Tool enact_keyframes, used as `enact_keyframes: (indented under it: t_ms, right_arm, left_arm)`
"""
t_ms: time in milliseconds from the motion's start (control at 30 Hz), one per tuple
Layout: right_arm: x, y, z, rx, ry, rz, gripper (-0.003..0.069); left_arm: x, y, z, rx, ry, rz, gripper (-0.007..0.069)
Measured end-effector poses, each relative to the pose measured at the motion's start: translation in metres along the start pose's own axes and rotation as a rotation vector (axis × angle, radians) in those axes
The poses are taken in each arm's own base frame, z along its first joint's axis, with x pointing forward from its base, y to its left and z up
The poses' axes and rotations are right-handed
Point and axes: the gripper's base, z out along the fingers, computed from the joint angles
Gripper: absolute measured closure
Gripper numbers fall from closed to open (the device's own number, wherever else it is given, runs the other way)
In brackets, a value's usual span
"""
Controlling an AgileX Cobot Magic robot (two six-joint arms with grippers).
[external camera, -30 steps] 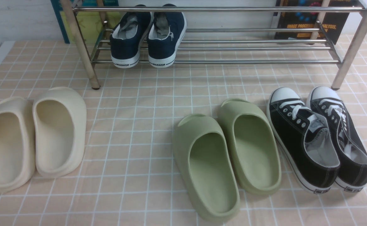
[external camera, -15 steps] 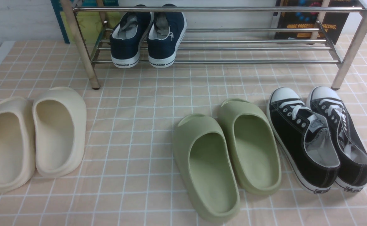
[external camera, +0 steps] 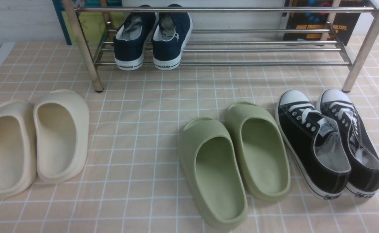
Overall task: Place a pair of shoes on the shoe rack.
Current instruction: Use the right arm to grab the shoe closest to it
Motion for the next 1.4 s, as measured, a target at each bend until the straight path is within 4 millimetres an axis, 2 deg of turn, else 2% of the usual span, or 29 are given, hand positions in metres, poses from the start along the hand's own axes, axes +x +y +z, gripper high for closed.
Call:
enact_keyframes:
  t_ms: [67, 233, 433, 500, 667, 767, 800, 833, 867, 900, 1033, 1133, 1267, 1400]
  right_arm:
    - [0.001, 0.002, 0.000, -0.025, 0.006, 0.058, 0.0419]
    - [-0.002, 0.004, 0.000, -0.045, -0.026, 0.038, 0.0419]
    - [-0.011, 0.009, -0.002, -0.061, -0.108, -0.170, 0.0425]
    - [-0.015, 0.022, -0.007, -0.087, -0.113, -0.283, 0.0455]
    - [-0.043, 0.081, -0.019, -0.084, -0.109, -0.644, 0.0661]
    - [-0.065, 0.112, -0.008, 0.027, 0.033, -0.833, 0.0676]
    - [-0.067, 0.116, -0.009, 0.020, 0.022, -0.837, 0.0676]
    - [-0.078, 0.128, 0.002, 0.098, 0.139, -0.914, 0.0677]
    - [-0.079, 0.127, 0.006, 0.121, 0.179, -0.926, 0.0677]
    - [-0.088, 0.135, 0.017, 0.174, 0.278, -0.962, 0.0677]
    - [-0.098, 0.154, 0.051, 0.226, 0.511, -1.017, 0.0677]
    - [-0.093, 0.162, 0.078, 0.245, 0.669, -1.060, 0.0670]
    - [-0.076, 0.160, 0.115, 0.304, 0.864, -1.079, 0.0642]
    - [-0.061, 0.152, 0.155, 0.358, 0.983, -1.071, 0.0551]
  left_arm:
    - [0.000, 0.000, 0.000, 0.000, 0.000, 0.000, 0.0444]
    - [0.000, 0.000, 0.000, 0.000, 0.001, 0.000, 0.0443]
    - [0.000, 0.000, 0.000, 0.000, 0.001, 0.001, 0.0436]
    - [0.000, 0.000, 0.000, 0.000, 0.001, 0.001, 0.0436]
    - [0.000, 0.000, 0.000, -0.001, 0.002, 0.002, 0.0432]
    - [0.000, 0.000, 0.000, -0.001, 0.002, 0.003, 0.0429]
    - [0.000, 0.000, 0.000, -0.001, 0.002, 0.003, 0.0428]
    - [0.000, 0.000, 0.000, -0.001, 0.002, 0.003, 0.0427]
    - [0.000, 0.000, 0.000, -0.001, 0.002, 0.003, 0.0427]
    - [0.000, 0.000, 0.000, -0.001, 0.002, 0.003, 0.0426]
    - [0.000, 0.000, 0.000, -0.001, 0.002, 0.003, 0.0426]
    - [0.000, 0.000, 0.000, -0.001, 0.002, 0.003, 0.0423]
    - [0.000, 0.000, 0.000, -0.001, 0.002, 0.003, 0.0420]
    - [0.000, 0.000, 0.000, -0.001, 0.002, 0.003, 0.0412]
